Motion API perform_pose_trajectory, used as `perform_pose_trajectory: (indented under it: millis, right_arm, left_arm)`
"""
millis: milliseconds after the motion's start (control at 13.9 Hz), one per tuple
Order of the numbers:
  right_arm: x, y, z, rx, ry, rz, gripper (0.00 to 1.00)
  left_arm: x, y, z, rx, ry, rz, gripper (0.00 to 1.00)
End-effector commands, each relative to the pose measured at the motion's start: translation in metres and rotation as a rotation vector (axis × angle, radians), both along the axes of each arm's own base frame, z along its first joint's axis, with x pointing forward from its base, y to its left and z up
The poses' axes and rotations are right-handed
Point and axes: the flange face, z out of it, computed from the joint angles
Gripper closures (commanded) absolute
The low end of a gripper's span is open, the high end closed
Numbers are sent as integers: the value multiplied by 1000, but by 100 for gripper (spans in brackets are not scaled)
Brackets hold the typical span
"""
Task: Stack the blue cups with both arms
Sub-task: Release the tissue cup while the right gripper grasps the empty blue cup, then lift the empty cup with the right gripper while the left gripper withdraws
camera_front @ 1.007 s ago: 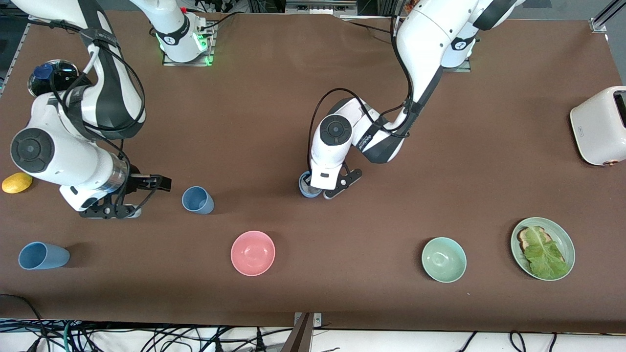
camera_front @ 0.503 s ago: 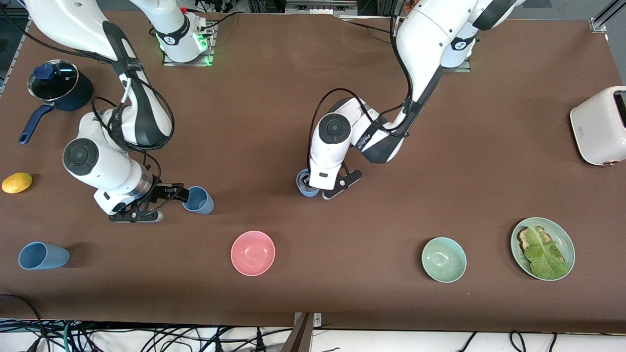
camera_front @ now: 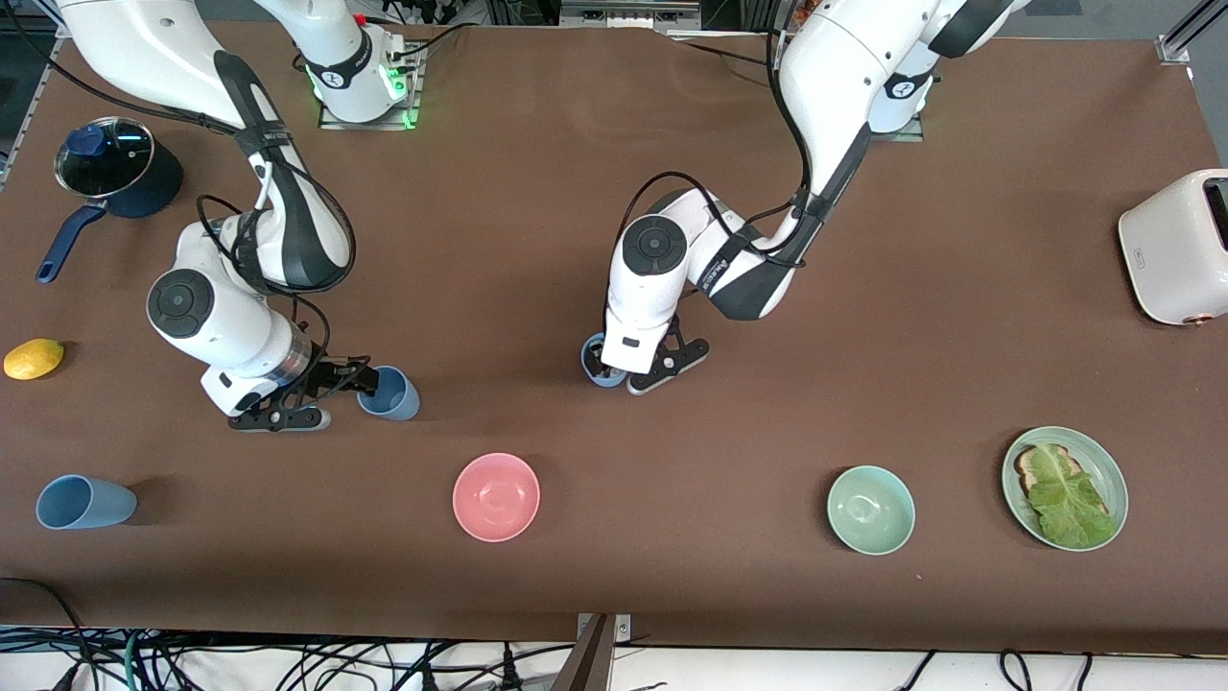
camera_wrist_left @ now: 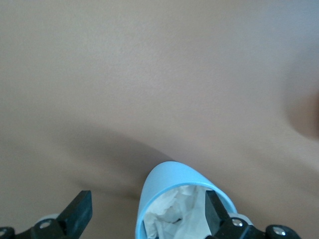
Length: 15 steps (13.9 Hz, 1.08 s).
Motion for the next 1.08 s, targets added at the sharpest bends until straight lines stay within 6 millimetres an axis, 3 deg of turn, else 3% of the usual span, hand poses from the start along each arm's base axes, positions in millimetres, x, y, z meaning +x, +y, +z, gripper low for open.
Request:
perform_pose_trajectory:
  millis: [0,216,432,575,791,935,1007]
  right_arm:
    - [-10,0,-12,-3,-6,16,9]
    - [-11,0,-15,-2,-1,16,30]
    - [-11,2,-13,-2,-3,19,72]
    - [-11,9,-10,-2,-3,32,99]
    - [-11,13,-2,-1,-7,33,100]
    - [-6,28,23,-4,14,52,100]
    - [-5,41,43,-4,28,69,100]
  left_arm:
    - [1,6,41,31,-27,-57,0]
    - [4,25,84,59,-15,-158,0]
    - [-8,41,144,100,20,-232,0]
    - [-11,64,186,87,54,-243,0]
    - [-31,94,260,89,61,-274,0]
    - [-44,107,299,86,24,-267,0]
    - [-40,132,322,78,-7,-244,0]
